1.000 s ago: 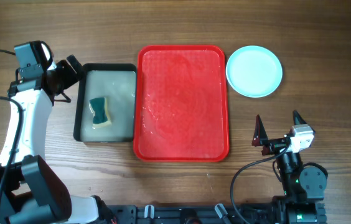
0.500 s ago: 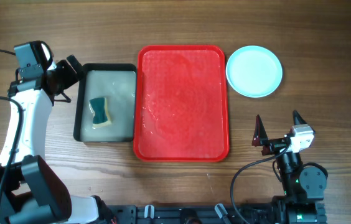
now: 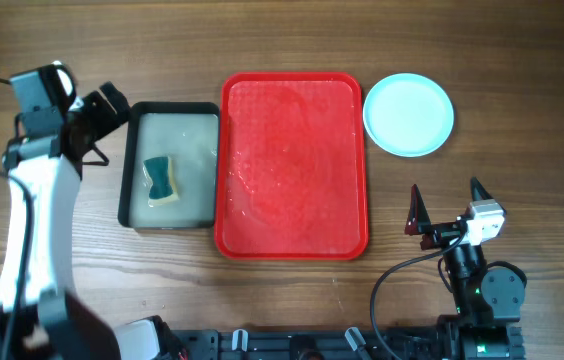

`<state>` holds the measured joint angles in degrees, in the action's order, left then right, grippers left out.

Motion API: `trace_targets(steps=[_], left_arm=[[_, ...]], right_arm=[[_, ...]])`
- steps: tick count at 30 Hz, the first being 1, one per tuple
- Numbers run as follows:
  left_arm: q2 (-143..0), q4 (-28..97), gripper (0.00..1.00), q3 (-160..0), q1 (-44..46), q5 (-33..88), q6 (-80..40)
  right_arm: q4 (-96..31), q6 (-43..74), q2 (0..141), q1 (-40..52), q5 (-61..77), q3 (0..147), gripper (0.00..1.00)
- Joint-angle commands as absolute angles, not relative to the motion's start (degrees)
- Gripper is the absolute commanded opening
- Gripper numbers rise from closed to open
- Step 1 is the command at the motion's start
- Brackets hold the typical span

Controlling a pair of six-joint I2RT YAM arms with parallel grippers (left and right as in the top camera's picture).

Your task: Clean dirty plates on tray and stack at the side

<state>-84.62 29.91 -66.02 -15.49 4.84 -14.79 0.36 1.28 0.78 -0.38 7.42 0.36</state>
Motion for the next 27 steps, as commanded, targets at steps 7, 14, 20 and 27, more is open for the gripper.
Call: trace_targets(steps=[7,14,20,27], left_arm=[[-53.8,29.6,1.00,-67.0,-15.6,5.5,-15.5],[-46.9,39.3,1.00,-66.8,-15.5,5.5,-15.5],[-37.7,49.6,1.00,-66.7,-12.2,2.7,-15.5],[-23.0,59.1,1.00,-66.0,-4.6,2.5,-15.5]], right_arm=[[0.4,1.9,0.2,-0.6,6.4,0.3,1.00],[0.4,1.9,0.2,-0.6,6.4,0.3,1.00],[0.4,1.8,0.2,-0.6,6.4,0.3,1.00],[0.4,1.9,0.2,-0.6,6.4,0.3,1.00]])
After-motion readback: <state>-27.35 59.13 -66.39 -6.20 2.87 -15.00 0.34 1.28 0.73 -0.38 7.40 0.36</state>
